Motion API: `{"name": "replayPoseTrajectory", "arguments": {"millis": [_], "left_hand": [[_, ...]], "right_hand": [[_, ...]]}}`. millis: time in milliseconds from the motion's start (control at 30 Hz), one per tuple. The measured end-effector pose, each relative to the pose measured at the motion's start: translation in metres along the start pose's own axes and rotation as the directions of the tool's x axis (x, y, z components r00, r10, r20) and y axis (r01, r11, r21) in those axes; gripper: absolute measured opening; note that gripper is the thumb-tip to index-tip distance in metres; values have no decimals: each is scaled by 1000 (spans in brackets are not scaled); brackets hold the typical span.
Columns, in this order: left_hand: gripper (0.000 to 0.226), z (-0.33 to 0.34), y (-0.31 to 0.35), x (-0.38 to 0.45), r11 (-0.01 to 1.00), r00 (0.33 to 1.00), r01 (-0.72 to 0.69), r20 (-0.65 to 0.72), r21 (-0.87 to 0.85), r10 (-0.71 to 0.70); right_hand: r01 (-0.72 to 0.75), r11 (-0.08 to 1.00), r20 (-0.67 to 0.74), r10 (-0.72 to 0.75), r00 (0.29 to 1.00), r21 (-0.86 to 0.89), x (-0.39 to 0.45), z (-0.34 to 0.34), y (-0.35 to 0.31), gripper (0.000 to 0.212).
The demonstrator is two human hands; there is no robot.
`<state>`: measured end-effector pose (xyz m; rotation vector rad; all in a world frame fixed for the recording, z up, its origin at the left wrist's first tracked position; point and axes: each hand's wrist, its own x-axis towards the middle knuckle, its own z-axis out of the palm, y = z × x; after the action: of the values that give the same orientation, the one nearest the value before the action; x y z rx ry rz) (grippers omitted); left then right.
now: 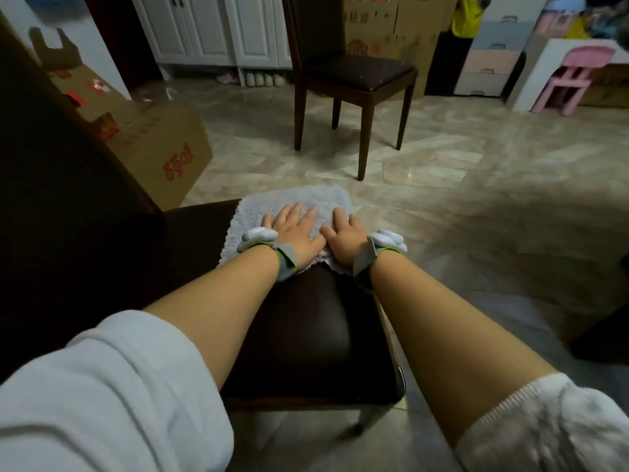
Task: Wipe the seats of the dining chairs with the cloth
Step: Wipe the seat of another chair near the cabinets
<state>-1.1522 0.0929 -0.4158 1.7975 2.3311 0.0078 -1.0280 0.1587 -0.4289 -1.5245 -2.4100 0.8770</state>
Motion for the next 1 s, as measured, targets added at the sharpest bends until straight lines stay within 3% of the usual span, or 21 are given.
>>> {"name": "replayPoseTrajectory", "arguments": {"millis": [100, 300, 433, 600, 800, 1000], "left_hand": [[71, 6, 12, -40, 999, 1000, -30, -10, 21, 30], [69, 20, 28, -119, 983, 983, -170, -54, 66, 174], [73, 37, 32, -169, 956, 950, -259, -142, 138, 278], [89, 62, 23, -193, 890, 899, -344, -168, 299, 404], [93, 58, 10, -193, 866, 874, -392, -168, 309, 455], [87, 64, -27, -217, 934, 914, -253, -255, 253, 317]], "right_hand": [[2, 997, 1, -2, 1000, 81, -47, 8, 8, 65], [-6, 999, -48, 8, 999, 48, -144, 21, 20, 64], [74, 997, -122, -75, 990, -13, -203, 32, 28, 70], [171, 981, -82, -179, 980, -97, -242, 35, 46, 83], [146, 951, -64, -170, 983, -273, -239, 40, 37, 92], [237, 819, -34, -298, 954, -522, -218, 55, 5, 97]]}}
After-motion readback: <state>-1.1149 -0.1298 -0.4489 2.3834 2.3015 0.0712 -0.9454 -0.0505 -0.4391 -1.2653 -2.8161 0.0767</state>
